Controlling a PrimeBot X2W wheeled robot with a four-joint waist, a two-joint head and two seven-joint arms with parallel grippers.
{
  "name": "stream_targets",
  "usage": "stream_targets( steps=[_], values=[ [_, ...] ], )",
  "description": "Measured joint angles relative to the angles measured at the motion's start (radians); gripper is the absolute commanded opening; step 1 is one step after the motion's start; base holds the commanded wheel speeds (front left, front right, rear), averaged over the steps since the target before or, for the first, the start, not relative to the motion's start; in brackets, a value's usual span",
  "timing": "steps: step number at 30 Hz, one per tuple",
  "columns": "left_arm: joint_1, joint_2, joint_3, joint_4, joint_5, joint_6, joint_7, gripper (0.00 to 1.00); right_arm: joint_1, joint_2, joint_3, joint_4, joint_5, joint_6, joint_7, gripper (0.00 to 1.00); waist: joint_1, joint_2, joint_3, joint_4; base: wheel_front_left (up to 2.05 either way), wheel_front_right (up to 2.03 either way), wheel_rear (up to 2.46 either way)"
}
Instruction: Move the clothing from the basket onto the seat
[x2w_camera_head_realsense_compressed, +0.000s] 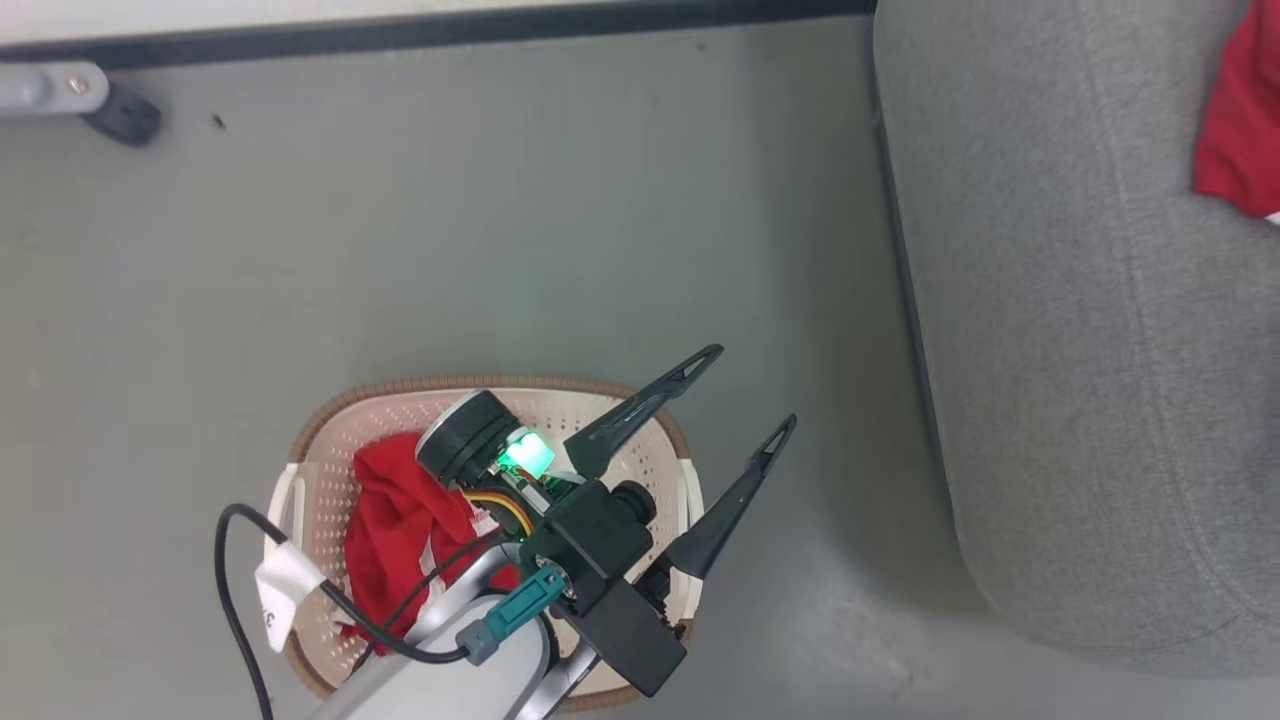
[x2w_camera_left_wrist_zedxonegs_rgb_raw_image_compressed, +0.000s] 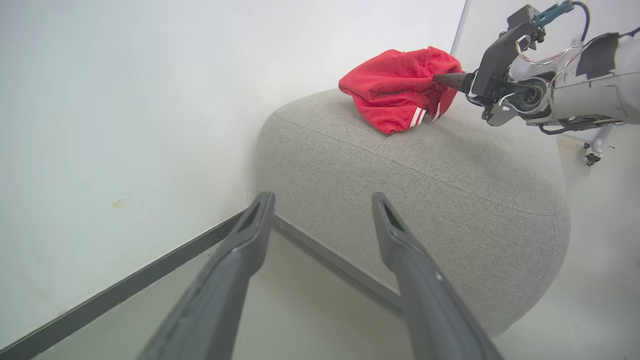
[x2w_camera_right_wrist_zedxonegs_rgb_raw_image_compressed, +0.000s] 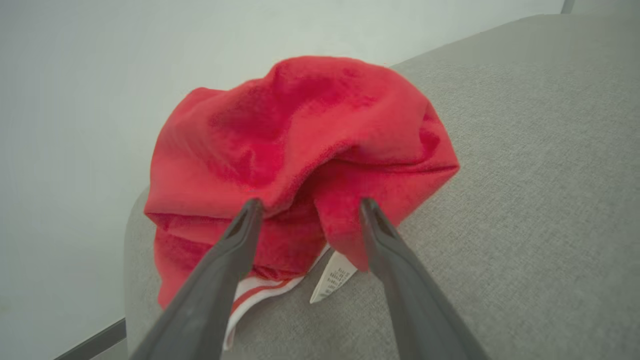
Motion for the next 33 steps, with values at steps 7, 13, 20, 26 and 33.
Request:
stream_targets(
  steps=[7, 13, 20, 26, 33],
  values=[
    [0.031, 0.001, 0.024, 0.043, -0.018, 0.015, -0.026, 1.0, 0.099, 0.066, 0.027, -0.029, -0.041, 0.008, 0.0, 1.0, 0.0, 0.0, -0.084, -0.004, 0.0, 0.0, 0.0],
    [0.095, 0.001, 0.048, 0.073, -0.038, 0.035, -0.038, 1.0, 0.201, 0.116, 0.055, -0.087, -0.086, 0.017, 0.0, 1.0, -0.0001, 0.0, -0.166, -0.004, 0.0, 0.0, 0.0],
    [0.184, 0.001, 0.102, 0.09, -0.084, 0.082, -0.052, 1.0, 0.351, 0.207, 0.114, -0.215, -0.132, 0.036, 0.0, 1.0, -0.0001, -0.0001, -0.277, 0.008, 0.0, 0.0, 0.0],
    [0.253, 0.002, 0.139, 0.097, -0.119, 0.115, -0.054, 1.0, 0.461, 0.248, 0.162, -0.308, -0.165, 0.041, 0.0, 1.0, -0.0002, -0.0001, -0.348, 0.026, 0.0, 0.0, 0.0],
    [0.316, 0.015, 0.194, 0.108, -0.137, 0.14, -0.055, 1.0, 0.549, 0.286, 0.218, -0.417, -0.209, 0.045, 0.0, 1.0, -0.0002, -0.0001, -0.413, 0.049, 0.0, 0.0, 0.0]
  ],
)
